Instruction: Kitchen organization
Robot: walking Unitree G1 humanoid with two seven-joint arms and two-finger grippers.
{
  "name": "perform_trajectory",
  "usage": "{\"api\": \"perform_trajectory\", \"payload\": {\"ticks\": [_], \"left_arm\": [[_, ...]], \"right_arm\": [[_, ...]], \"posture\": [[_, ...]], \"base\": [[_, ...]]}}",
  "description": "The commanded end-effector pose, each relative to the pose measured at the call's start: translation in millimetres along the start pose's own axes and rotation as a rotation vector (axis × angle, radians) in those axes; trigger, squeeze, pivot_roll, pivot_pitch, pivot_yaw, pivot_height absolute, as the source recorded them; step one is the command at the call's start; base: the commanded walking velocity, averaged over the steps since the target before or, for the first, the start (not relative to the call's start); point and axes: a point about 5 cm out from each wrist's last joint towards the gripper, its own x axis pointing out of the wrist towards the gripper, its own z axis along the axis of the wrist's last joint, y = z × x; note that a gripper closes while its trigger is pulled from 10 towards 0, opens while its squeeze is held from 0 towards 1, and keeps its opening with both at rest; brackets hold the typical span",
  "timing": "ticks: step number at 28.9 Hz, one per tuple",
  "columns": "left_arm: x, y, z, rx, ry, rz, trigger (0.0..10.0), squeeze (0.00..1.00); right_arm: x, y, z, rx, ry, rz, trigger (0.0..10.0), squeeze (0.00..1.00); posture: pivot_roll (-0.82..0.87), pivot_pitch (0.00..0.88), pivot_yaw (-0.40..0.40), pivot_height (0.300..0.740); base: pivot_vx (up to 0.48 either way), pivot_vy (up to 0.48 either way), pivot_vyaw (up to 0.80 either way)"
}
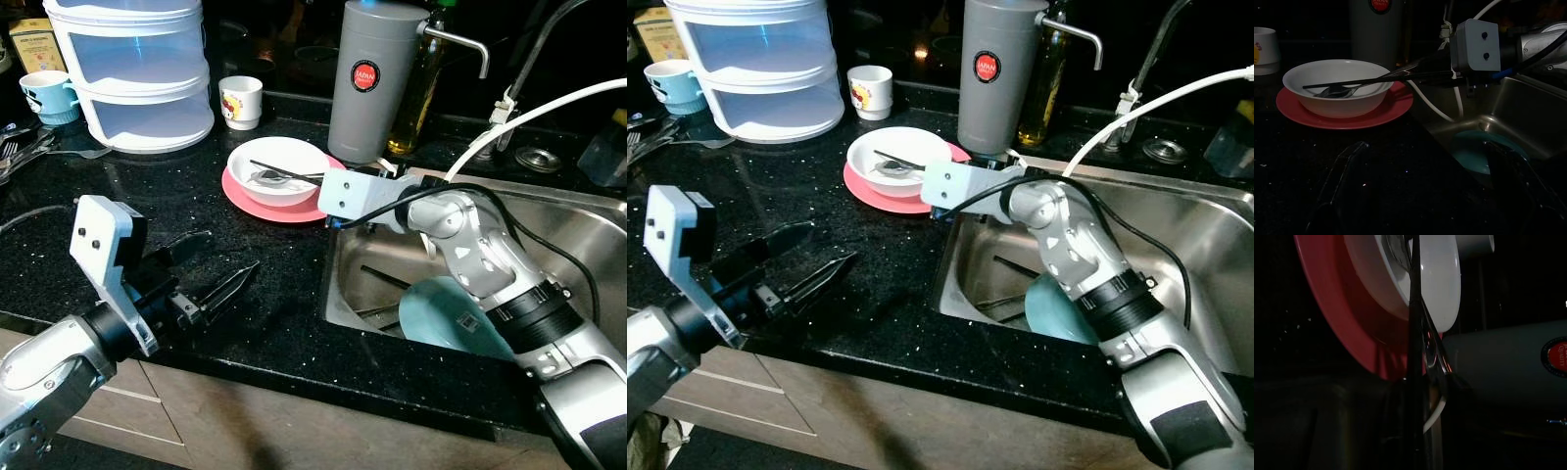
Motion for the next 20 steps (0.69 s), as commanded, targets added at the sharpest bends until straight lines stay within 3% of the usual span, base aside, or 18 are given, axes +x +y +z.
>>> {"api": "perform_trajectory", "payload": {"ticks": [1, 8, 10, 13, 17, 18, 20], "left_arm": [[2.0, -3.9, 1, 0.007, -0.006, -0.019, 10.0, 0.00], [0.7, -2.8, 2, 0.010, -0.007, -0.012, 10.0, 0.00], [-0.5, -1.9, 1, 0.011, -0.003, -0.004, 10.0, 0.00], [-1.2, -1.1, 1, 0.014, 0.000, 0.002, 10.0, 0.00], [-1.5, 1.8, 1, 0.019, -0.001, 0.016, 10.0, 0.00], [-1.5, 1.8, 1, 0.019, -0.001, 0.016, 10.0, 0.00], [0.4, 3.3, 3, 0.025, -0.007, 0.020, 10.0, 0.00]], "right_arm": [[-0.6, -2.9, -3, -0.016, 0.027, -0.006, 0.0, 0.00], [0.7, -3.2, 0, -0.009, 0.000, -0.014, 0.0, 0.00], [1.6, -0.5, 8, 0.091, -0.077, -0.021, 0.0, 0.00], [0.1, -5.1, 12, 0.149, -0.117, -0.057, 0.0, 0.00], [-6.3, -14.0, 27, 0.451, -0.338, -0.106, 0.0, 0.00], [-6.3, -14.0, 27, 0.451, -0.338, -0.106, 0.0, 0.00], [-11.0, -15.5, 31, 0.613, -0.449, -0.124, 0.0, 0.00]], "posture": [[0.08, 0.000, -0.059, 0.740], [0.08, 0.000, -0.059, 0.740], [0.09, 0.000, -0.060, 0.740], [0.09, 0.000, -0.060, 0.740], [0.08, 0.000, -0.056, 0.740], [0.08, 0.000, -0.056, 0.740], [0.08, 0.000, -0.055, 0.740]], "base": [[0.000, 0.000, 0.00], [0.000, 0.000, 0.00], [0.000, 0.000, 0.00], [0.000, 0.000, 0.00], [0.000, 0.000, 0.00], [0.000, 0.000, 0.00], [0.000, 0.000, 0.00]]}}
